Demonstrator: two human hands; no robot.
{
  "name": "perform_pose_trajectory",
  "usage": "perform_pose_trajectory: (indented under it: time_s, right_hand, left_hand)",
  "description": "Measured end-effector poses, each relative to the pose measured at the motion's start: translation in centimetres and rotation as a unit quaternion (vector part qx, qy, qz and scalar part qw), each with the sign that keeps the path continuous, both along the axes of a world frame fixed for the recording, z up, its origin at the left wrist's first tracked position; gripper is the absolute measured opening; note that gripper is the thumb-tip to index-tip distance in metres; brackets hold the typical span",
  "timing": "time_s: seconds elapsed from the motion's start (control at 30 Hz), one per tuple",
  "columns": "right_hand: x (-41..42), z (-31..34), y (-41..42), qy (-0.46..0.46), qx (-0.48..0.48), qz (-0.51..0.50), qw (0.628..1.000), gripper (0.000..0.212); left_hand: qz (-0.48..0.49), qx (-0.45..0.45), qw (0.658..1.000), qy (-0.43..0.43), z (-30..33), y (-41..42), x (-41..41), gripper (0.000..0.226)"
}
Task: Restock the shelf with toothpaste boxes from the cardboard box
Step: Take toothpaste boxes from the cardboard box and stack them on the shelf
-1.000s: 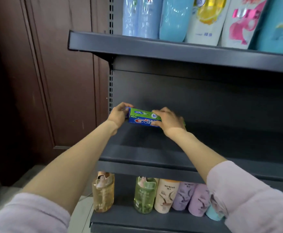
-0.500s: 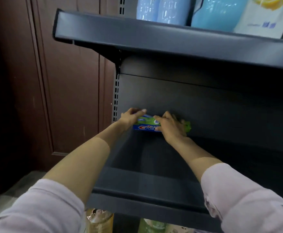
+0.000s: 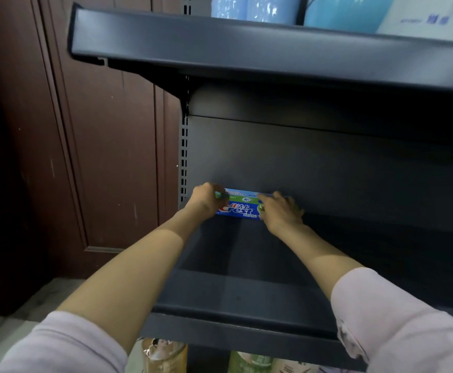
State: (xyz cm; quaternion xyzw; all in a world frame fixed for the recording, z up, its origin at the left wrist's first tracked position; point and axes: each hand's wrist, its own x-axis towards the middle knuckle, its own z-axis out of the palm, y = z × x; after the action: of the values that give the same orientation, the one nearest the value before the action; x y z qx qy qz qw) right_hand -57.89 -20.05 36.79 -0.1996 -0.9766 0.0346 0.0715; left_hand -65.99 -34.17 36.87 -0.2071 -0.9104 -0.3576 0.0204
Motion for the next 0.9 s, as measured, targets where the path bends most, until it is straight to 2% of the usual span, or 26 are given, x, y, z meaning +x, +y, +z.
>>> perform_pose_trajectory:
  time_s: [0.23, 0.47, 0.6, 0.67, 0.8, 0.9]
  right_hand:
    - [-0.1, 0.0, 0.0, 0.046, -0.002, 0.055, 0.997, 0.052]
    - [-0.2, 0.0, -0.5, 0.045, 0.001, 0.054, 0.997, 0.052]
    - [2.7, 1.6, -0.6, 0.110, -0.040, 0.087, 0.989, 0.043]
    - [5.5, 2.6, -0.4, 0.132, -0.061, 0.087, 0.986, 0.037]
    - [13.2, 4.2, 0.4, 0.154, -0.123, 0.014, 0.980, 0.029]
    - [20.8, 3.8, 1.1, 0.179, -0.117, -0.040, 0.976, 0.026]
  left_hand:
    - [0.005, -0.087, 0.993, 0.075, -0.6, -0.7, -0.2, 0.034]
    - [0.032, -0.139, 0.986, 0.082, 0.1, -0.6, 1.1, 0.041]
    - [0.036, -0.109, 0.986, 0.118, 1.5, 0.4, 4.2, 0.038]
    - [0.019, -0.078, 0.991, 0.111, 2.0, 1.1, 6.4, 0.035]
    - [-0.036, 0.003, 0.998, 0.055, 3.3, 2.9, 11.9, 0.026]
    - [-0.124, 0.030, 0.991, 0.036, 3.2, 4.9, 17.7, 0.014]
